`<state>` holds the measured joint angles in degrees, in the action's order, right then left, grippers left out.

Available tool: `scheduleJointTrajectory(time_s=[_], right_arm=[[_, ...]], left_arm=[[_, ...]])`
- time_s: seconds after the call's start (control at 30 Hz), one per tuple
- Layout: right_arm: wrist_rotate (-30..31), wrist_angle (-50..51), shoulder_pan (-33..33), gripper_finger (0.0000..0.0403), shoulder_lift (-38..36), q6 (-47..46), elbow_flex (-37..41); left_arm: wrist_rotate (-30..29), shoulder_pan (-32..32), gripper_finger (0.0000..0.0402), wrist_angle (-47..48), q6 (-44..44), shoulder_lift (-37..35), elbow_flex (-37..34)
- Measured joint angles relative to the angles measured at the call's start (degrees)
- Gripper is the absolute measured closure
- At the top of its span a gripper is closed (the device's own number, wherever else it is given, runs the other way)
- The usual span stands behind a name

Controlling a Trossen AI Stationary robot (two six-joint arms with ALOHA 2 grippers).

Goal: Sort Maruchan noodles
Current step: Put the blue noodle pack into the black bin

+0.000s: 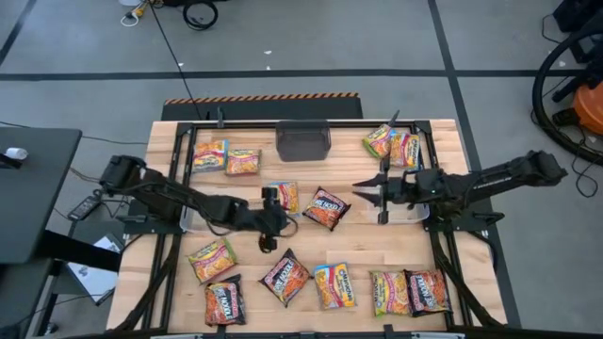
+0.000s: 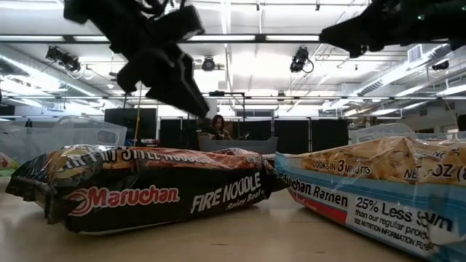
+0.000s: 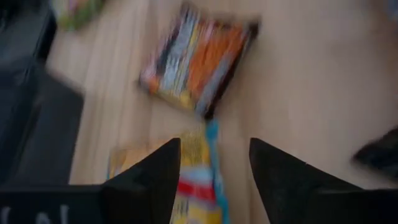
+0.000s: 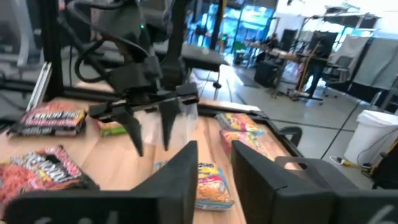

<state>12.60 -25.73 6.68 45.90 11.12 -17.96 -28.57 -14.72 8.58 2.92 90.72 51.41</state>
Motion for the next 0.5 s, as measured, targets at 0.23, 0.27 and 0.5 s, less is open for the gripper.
scheduleJointTrajectory(time_s=[0.23,0.27,0.5], right_arm=[[0.8,0.0,3.0,0.0244,8.5,3.9,-5.4],[0.9,0.0,3.6,0.0242,9.4,4.1,-6.2],[1.2,-0.2,5.4,0.024,14.7,4.4,-8.4]], left_arm=[[-7.2,-2.4,0.0206,7.6,-9.9,6.8,3.8],[-7.3,-2.8,0.0206,7.7,-10.0,7.7,3.8],[-11.6,-4.0,0.0207,7.4,-8.8,15.0,3.7]])
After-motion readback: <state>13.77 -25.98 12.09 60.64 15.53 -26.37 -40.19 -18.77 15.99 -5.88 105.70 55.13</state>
